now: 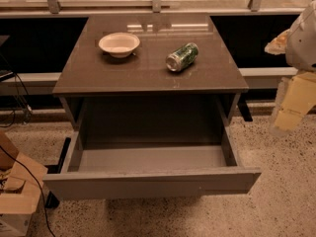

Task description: Close top drawer

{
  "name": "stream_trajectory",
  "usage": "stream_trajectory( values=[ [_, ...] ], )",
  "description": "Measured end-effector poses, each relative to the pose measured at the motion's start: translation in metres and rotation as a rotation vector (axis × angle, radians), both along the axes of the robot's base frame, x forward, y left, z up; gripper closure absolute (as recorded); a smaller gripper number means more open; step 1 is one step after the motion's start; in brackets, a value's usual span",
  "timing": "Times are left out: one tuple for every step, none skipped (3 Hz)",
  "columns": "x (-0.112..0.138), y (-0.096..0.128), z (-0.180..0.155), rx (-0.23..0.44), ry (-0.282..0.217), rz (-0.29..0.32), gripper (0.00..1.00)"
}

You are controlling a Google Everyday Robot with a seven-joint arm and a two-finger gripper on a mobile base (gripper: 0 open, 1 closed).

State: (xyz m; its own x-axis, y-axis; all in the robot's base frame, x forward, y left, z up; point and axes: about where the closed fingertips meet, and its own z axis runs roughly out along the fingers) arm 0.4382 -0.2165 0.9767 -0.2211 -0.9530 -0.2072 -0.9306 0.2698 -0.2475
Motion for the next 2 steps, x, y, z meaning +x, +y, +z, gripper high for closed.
stream_trajectory(
  values=[
    [0.0,0.0,0.0,0.0,0.0,0.0,0.0],
    [-0.0013,-0.0025,-0.0063,-0.032,-0.007,0.004,0.18]
  ],
)
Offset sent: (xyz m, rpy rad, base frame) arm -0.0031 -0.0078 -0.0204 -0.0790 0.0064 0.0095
